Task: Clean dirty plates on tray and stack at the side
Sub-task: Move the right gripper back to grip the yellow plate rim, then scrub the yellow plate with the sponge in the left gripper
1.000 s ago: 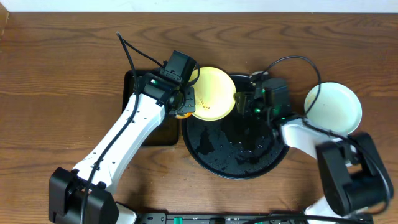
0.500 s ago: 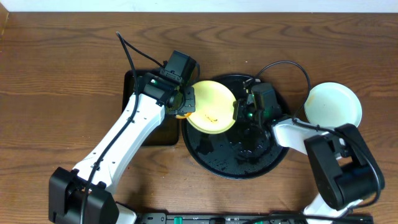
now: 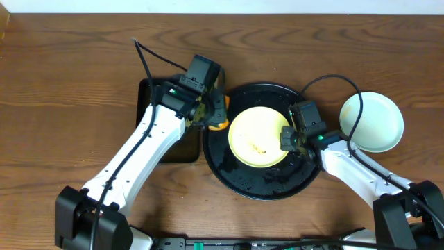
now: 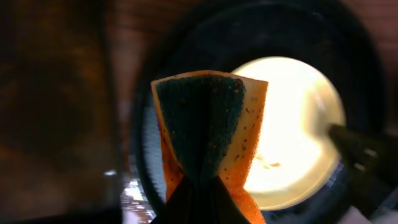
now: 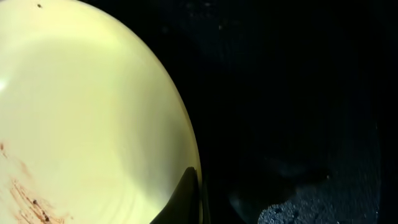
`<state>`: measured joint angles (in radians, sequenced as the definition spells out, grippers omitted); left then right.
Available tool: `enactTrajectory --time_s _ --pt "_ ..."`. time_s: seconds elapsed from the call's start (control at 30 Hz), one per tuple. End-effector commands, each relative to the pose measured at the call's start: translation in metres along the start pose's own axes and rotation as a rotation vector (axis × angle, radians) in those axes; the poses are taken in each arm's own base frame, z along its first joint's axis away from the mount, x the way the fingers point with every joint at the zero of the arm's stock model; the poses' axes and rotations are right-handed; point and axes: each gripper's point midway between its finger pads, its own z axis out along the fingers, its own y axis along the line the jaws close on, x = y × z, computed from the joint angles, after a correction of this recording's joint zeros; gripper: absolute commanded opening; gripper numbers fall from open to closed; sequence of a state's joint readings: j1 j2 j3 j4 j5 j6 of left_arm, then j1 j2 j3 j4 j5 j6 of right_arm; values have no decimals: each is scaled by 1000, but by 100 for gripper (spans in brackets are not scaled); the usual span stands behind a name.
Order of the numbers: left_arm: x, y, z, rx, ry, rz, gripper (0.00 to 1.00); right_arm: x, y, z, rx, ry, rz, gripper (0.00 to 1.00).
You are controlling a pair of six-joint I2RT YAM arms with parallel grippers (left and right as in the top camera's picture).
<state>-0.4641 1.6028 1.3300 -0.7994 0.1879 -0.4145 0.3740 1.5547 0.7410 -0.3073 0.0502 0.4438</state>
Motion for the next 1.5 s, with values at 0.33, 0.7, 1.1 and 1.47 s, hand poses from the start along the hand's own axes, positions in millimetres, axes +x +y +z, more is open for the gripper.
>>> enactTrajectory --time_s 0.33,0.7,1.1,1.47 --pt "71 -87 66 247 334 -22 7 5 -13 -1 47 20 1 1" --pt "95 -104 104 210 399 -101 7 11 -16 -1 59 45 6 1" --pt "112 -112 120 175 406 -69 7 12 -16 -1 59 46 5 1" --pt "103 -54 158 -83 326 -81 8 15 -17 -2 65 60 4 1"
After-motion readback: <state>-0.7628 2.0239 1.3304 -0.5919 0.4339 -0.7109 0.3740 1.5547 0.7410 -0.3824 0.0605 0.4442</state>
